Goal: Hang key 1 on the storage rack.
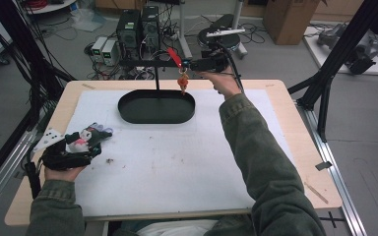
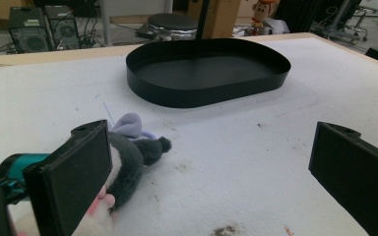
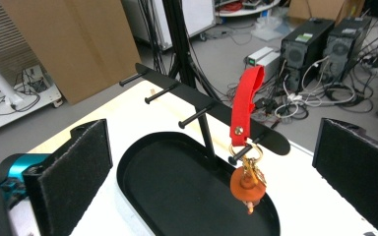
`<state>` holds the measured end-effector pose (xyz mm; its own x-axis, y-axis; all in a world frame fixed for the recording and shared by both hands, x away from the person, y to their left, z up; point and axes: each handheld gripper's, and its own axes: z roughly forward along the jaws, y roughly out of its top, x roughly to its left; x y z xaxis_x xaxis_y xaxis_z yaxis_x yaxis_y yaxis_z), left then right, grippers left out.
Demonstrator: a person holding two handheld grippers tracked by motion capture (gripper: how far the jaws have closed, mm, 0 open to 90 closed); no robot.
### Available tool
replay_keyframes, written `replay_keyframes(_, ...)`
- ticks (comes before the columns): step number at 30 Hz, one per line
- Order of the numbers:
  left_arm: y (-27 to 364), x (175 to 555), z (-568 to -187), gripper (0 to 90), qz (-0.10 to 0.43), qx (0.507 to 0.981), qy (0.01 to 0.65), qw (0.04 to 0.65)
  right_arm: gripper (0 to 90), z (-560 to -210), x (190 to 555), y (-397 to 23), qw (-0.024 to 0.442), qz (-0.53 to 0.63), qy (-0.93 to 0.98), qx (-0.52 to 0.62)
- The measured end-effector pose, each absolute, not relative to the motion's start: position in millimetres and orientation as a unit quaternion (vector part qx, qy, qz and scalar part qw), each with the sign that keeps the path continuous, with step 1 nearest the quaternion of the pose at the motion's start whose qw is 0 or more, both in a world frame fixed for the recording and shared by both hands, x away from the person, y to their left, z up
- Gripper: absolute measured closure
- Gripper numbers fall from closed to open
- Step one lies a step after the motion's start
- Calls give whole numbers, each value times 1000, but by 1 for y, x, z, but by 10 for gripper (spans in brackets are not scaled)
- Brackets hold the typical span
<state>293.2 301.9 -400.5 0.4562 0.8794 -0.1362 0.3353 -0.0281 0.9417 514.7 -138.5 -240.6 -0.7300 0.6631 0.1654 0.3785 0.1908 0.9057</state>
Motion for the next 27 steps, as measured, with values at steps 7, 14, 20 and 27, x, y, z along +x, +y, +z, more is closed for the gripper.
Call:
replay_keyframes(7,302,292,-400,31,255,670,455,528,6,-245,497,-157,132,542,760,334)
replay_keyframes(14,302,291,-400,31,256,670,456,526,6,-253,479,-170,121,537,772,318)
replay_keyframes(20,303,291,-400,31,256,671,456,525,6,-266,468,-182,129,536,773,314)
replay_keyframes(27,303,292,-400,31,256,671,456,526,6,-278,452,-186,150,494,805,294)
